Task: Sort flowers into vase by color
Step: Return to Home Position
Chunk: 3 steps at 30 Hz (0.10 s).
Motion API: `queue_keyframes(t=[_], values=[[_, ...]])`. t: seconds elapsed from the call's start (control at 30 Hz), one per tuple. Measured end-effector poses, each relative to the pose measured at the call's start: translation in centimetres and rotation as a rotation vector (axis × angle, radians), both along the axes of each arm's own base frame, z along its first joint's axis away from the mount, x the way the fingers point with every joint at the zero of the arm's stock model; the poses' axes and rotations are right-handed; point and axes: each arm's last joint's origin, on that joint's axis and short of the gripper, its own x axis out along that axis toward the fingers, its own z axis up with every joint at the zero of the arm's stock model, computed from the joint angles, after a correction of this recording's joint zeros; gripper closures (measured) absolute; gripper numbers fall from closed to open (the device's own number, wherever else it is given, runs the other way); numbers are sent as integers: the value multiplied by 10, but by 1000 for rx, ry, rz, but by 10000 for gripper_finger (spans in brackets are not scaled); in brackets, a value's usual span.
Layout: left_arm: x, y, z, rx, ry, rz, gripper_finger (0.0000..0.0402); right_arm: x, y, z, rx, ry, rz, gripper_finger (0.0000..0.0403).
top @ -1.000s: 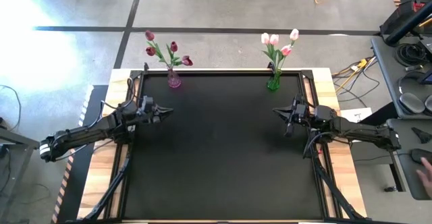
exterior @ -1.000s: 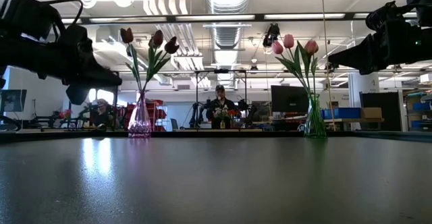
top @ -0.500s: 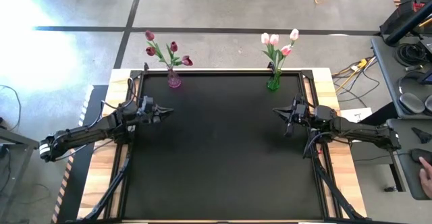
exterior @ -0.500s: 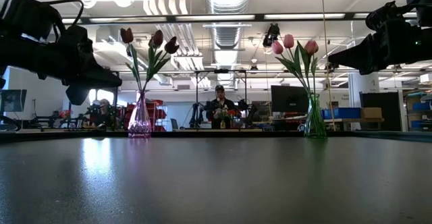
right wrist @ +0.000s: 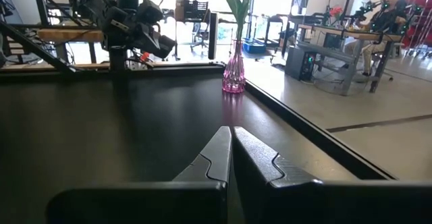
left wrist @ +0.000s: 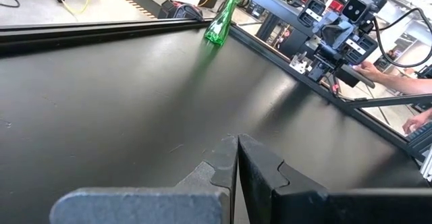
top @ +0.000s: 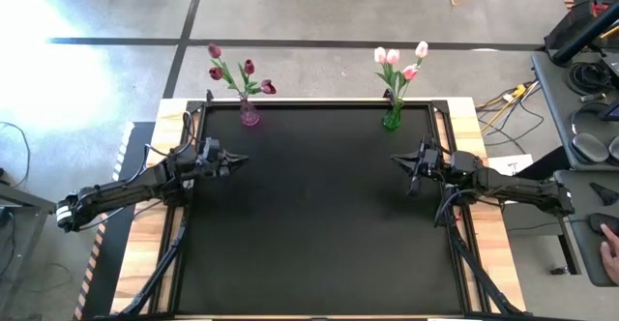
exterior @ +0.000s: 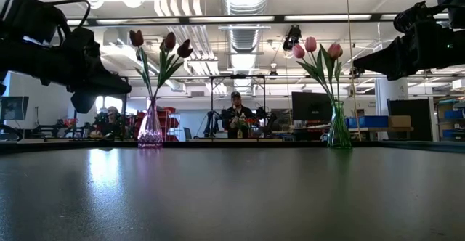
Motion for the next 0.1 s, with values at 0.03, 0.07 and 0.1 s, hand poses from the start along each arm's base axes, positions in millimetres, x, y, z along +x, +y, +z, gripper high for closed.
queue_keyframes(t=[0.03,0.07,0.1], values=[[0,0,0,0,1,0,402,0,0,0,0,0,0,394],[0,0,0,0,1,0,402,0,0,0,1,-1,0,394],[0,0,0,-1,1,0,402,0,0,0,1,0,0,394]])
